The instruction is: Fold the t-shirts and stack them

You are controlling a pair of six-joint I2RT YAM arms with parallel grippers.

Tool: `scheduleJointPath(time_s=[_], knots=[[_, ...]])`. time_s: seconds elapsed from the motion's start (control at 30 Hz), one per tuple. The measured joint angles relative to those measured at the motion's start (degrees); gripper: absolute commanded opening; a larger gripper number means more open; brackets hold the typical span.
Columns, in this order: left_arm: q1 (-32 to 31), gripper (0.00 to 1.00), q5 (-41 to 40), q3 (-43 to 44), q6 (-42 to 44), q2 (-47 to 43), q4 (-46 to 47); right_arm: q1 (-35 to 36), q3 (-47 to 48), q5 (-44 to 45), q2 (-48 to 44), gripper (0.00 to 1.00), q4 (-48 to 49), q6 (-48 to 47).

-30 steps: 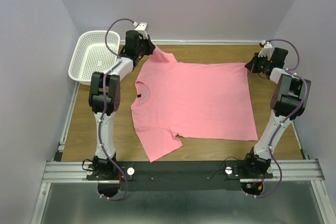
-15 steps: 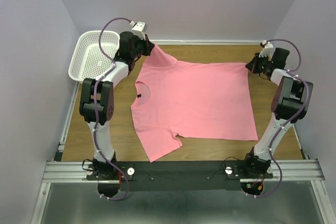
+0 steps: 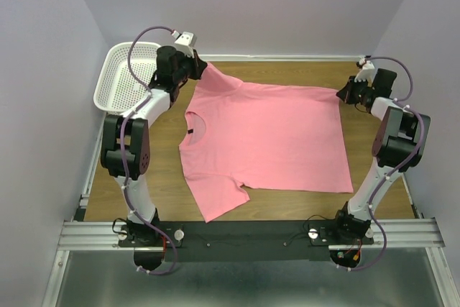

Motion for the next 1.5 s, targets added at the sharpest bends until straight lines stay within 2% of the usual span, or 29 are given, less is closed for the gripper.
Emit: scheduleJointPath(time_s=[1.5], knots=[[1.11,0.0,0.81,-11.45,0.83,-11.82,0.09,-1.9,-6.71,0.2,-5.29,0.01,0.02,-2.08]])
